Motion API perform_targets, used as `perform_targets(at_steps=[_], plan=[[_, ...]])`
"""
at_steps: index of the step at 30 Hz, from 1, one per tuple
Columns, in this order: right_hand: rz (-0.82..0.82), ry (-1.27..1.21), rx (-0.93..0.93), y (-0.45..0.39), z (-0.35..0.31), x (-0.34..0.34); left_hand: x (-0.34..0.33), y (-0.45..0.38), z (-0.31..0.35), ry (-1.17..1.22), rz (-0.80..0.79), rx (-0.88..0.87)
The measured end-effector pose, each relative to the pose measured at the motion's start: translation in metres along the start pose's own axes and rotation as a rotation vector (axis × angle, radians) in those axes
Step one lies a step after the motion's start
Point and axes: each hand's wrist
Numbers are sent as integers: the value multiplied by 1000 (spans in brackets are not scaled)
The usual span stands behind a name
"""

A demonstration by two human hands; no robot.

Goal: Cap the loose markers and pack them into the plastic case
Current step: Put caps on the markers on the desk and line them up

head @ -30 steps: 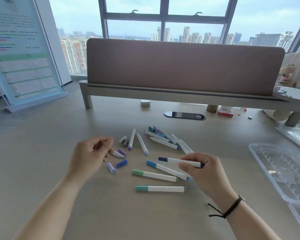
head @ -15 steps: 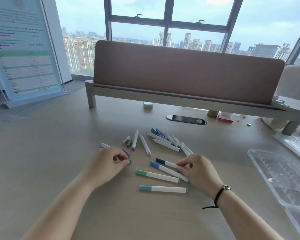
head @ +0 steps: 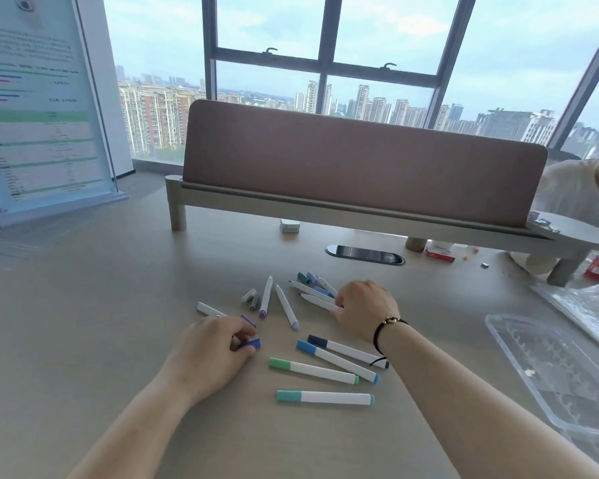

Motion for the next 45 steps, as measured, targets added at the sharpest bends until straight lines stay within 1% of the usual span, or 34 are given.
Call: perform_targets(at_steps=[4, 8, 10, 12, 15, 18, 20, 23, 25, 28, 31, 33, 36, 41, 45], plan=[[-33, -56, -73, -4, 7, -15, 2, 0, 0, -11, -4, -3], [-50, -76, -64, -1, 10, -16, 3, 1, 1, 0, 1, -1], [-23, -155, -61, 5, 10, -9, 4, 2, 1, 36, 2, 14], [30, -377, -78, 19, 7, 1, 5, 1, 3, 107, 23, 22], [70, -856, -145, 54, 4, 18, 6, 2, 10, 262, 111, 18], [80, -1315, -221, 90, 7, 30, 9, 4, 21, 469, 140, 56], [44, -1571, -278, 108, 13, 34, 9, 6, 28, 573, 138, 85], [-28, -1822, -316, 120, 21, 35, 10, 8, 38, 757, 136, 132], [-36, -1928, -328, 122, 25, 34, 10, 9, 43, 959, 115, 172], [-51, -2029, -349, 122, 28, 33, 10, 10, 48, 1279, 23, 235], [-100, -2075, -340, 123, 27, 30, 12, 12, 49, 1416, -52, 197], [-116, -2076, -331, 123, 24, 29, 11, 13, 50, 1406, -54, 172], [-127, -2054, -311, 125, 20, 29, 8, 16, 56, 1319, -45, 126], [-123, -2034, -335, 126, 16, 31, 6, 20, 65, 1232, -44, 36], [-111, -2003, -334, 127, 14, 30, 8, 24, 69, 1165, -32, 22]])
Point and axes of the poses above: each hand's wrist, its own y-axis away from the middle knuckle, its own x-axis out of the back of the hand, z = x × y, and after that the axes turned 4 degrees about -y, right-handed
